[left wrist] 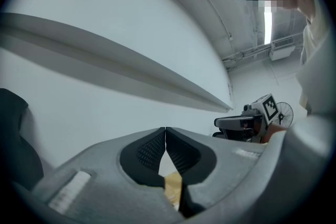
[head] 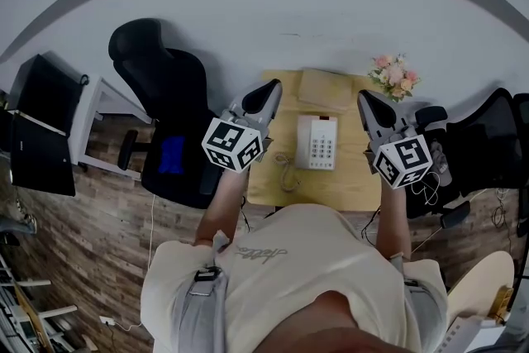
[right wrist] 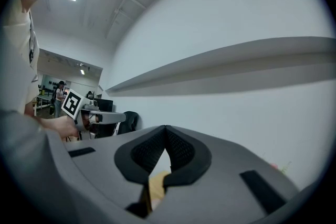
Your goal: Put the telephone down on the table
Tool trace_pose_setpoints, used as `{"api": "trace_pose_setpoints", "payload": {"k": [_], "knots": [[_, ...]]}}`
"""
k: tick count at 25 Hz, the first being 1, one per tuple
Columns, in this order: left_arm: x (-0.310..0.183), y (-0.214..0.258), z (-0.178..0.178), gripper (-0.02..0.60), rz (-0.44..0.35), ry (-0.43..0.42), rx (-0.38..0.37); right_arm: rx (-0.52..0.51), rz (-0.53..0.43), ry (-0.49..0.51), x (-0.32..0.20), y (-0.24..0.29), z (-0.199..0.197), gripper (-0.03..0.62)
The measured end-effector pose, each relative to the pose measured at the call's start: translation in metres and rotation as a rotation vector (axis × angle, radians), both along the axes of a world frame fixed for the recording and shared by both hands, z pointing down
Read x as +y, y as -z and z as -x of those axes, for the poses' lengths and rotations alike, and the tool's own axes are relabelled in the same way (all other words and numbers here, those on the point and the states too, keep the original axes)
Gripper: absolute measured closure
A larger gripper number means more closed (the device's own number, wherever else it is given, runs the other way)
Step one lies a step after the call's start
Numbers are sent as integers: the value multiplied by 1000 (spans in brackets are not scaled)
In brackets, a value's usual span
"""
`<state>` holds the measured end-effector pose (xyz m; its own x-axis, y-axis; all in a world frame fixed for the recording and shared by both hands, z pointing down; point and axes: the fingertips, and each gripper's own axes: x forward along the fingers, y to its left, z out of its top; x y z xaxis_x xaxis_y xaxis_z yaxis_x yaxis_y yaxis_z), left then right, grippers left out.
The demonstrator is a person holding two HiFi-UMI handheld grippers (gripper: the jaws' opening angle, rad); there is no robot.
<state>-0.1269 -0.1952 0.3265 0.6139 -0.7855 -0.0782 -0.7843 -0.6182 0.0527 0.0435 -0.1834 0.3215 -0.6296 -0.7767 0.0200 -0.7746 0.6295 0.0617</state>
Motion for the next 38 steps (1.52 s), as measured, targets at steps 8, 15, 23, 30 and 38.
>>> {"api": "trace_pose_setpoints", "payload": {"k": [8,15,23,30,38], "knots": [[-3,-5,7,563,14,11,4,3,13,-5,-2,-4,2,592],[-6,-17,3,565,39,0,17,15,26,-6,-6,-9,0,592],[-5,-9,4,563,20,7,-7,-3,11,-12,-5,-7,-2,592],[-6,0,0,565,5,4,-20,-9,-5,-2,-5,-1,-3,592],[-8,5,-2,565,0,7,-26,0,-6,15,-7,1,-4,592]]}}
